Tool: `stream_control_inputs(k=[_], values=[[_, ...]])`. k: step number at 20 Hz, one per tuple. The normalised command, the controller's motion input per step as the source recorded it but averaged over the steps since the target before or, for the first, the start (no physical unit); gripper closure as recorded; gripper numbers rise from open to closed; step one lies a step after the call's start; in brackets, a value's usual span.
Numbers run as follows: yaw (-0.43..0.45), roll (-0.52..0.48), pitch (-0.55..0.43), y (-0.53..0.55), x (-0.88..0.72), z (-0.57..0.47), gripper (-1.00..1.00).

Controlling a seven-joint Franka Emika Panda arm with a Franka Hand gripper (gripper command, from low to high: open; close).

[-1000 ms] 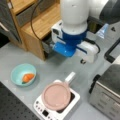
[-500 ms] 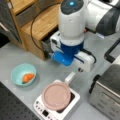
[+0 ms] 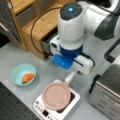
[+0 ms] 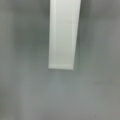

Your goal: Pick up the pan. Place the pan on the table. Pick up the bowl. Place the bowl on the stove.

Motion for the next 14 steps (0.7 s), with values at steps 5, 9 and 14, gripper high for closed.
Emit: stream_control_inputs(k=[5, 9, 14], values=[[-0.084, -0.020, -0.011, 0.01, 0.14, -0.17, -1.00], [-0.071, -0.012, -0.042, -0.01, 0.14, -0.11, -1.00], [-0.059, -0.013, -0.032, -0.03, 0.12, -0.06, -1.00]])
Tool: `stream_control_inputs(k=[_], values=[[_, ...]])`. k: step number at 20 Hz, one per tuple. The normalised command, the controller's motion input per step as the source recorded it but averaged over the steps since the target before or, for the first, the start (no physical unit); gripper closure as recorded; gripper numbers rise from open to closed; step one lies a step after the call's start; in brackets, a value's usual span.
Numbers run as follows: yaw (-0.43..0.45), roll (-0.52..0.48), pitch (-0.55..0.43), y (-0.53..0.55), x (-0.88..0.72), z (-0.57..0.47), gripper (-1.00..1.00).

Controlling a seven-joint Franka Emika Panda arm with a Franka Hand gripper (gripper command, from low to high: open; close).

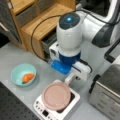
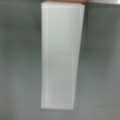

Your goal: Pick up the pan. Place the pan on the table. Pick up the bowl. Place the bowl on the stove.

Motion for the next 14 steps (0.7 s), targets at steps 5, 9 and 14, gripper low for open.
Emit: stream_control_inputs(k=[5, 9, 14], values=[[-0.051, -0.042, -0.023, -0.04, 0.14, -0.10, -1.00], [-0.046, -0.063, -0.025, -0.01, 0.15, -0.12, -1.00], [-0.047, -0.085, -0.023, 0.00, 0.13, -0.10, -1.00]])
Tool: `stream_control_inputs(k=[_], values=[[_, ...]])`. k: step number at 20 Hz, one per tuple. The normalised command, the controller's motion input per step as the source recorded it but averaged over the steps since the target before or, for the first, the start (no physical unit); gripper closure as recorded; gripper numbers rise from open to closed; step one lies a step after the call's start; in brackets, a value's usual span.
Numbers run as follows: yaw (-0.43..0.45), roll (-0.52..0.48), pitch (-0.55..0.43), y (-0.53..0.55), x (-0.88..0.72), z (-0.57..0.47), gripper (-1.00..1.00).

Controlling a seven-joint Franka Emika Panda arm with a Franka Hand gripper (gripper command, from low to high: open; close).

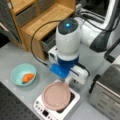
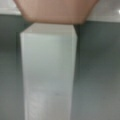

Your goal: Pick up the pan. Place the pan on the table. Pick up the bowl. Place the bowl on the stove.

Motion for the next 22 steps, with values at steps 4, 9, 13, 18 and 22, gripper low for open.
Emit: stream_control_inputs(k=[4, 9, 13, 18, 22], values=[[-0.056, -0.118, 0.009, 0.02, 0.09, -0.05, -1.00], [-0.046, -0.152, 0.027, 0.04, 0.10, -0.03, -1.00], [-0.011, -0.168, 0.033, 0.07, 0.10, -0.05, -1.00], [0.021, -0.158, 0.046, 0.07, 0.09, -0.06, -1.00], [0.035, -0.153, 0.062, 0.05, 0.09, -0.04, -1.00]])
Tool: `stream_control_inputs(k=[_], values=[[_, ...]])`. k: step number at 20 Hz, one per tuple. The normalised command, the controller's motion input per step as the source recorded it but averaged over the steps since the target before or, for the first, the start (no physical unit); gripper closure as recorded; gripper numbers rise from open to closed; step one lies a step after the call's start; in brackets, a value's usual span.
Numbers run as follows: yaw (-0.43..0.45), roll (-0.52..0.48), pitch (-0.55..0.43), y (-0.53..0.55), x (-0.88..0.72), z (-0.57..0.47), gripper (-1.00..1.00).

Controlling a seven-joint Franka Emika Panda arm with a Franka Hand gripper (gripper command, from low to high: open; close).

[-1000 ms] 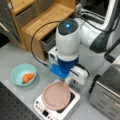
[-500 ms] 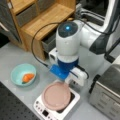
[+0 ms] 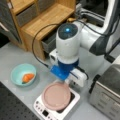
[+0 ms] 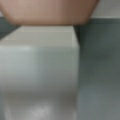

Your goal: Pick up the pan. Place the pan on the table. Pick up the bowl. Place the bowl on the stove.

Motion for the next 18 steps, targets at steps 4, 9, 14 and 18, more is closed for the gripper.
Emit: stream_control_inputs(k=[4, 9, 14, 18], values=[[0.044, -0.135, 0.044, 0.03, 0.08, -0.04, -1.00], [0.045, -0.129, 0.022, 0.02, 0.06, -0.04, -1.00], [0.045, -0.131, 0.012, 0.04, 0.03, -0.04, 1.00], [0.043, -0.133, 0.016, 0.05, 0.01, -0.03, 1.00]])
